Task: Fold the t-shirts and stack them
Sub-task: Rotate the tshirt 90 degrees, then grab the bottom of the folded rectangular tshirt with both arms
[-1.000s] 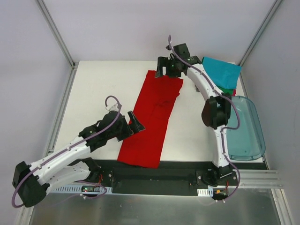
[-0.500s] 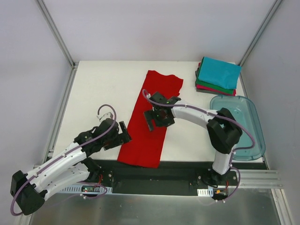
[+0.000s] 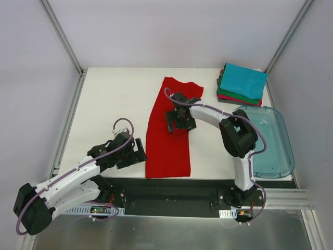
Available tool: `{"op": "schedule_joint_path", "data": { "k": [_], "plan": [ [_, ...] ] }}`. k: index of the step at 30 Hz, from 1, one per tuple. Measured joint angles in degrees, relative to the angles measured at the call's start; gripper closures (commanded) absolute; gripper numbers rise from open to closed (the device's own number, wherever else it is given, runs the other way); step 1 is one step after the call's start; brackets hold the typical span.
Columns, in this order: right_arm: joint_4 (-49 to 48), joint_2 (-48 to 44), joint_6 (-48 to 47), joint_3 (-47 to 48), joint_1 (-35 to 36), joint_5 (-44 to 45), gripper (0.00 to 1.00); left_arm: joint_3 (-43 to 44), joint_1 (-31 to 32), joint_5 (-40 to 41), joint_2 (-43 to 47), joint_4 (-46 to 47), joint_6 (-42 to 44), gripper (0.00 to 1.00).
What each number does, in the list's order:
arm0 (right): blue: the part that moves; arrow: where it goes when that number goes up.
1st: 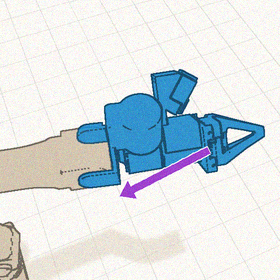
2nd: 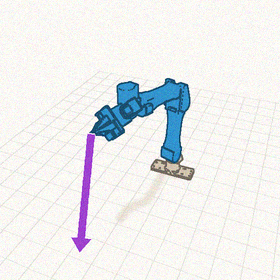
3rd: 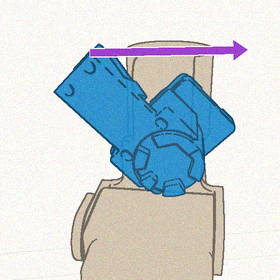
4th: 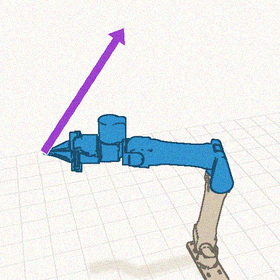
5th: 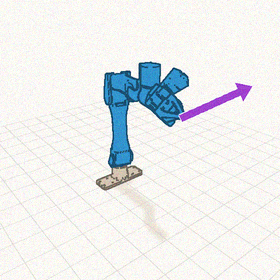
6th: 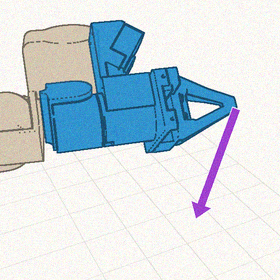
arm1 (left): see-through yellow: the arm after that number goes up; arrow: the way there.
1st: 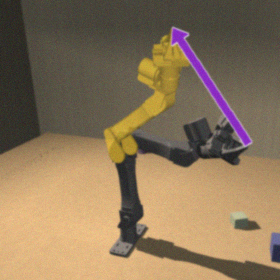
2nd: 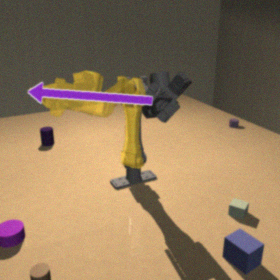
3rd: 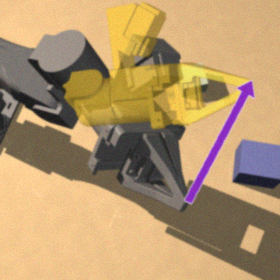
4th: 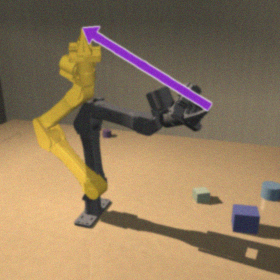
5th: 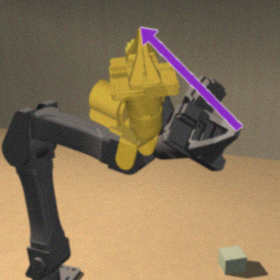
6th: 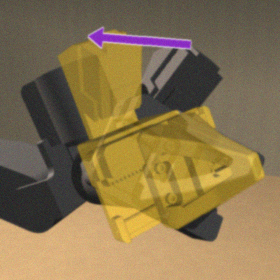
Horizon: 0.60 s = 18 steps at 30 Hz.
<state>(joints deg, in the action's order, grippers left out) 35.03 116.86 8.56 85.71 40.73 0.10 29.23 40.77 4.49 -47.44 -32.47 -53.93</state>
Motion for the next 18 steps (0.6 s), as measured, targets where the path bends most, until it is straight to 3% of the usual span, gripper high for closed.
{"op": "schedule_joint_path", "data": {
  "k": [4,8,14,18],
  "plan": [
    [-0.1,0.3,-3.1,0.9,-4.7,0.5,0.04,0.0,0.0,-4.9,-2.6,3.6,1.7,0.01],
    [-1.2,-3.2,-4.3,-3.1,-5.8,0.5,0.04,-0.3,0.0,-11.0,-6.8,8.3,2.5,0.1],
    [-4.7,-27.5,0.6,-23.8,-0.4,0.8,0.04,-3.4,3.1,-17.4,-10.4,16.4,0.9,0.26],
    [-6.8,-43.6,6.6,-37.4,-0.4,2.1,0.04,-4.0,6.7,-17.6,-12.6,20.2,-1.3,0.42]
  ]
}}
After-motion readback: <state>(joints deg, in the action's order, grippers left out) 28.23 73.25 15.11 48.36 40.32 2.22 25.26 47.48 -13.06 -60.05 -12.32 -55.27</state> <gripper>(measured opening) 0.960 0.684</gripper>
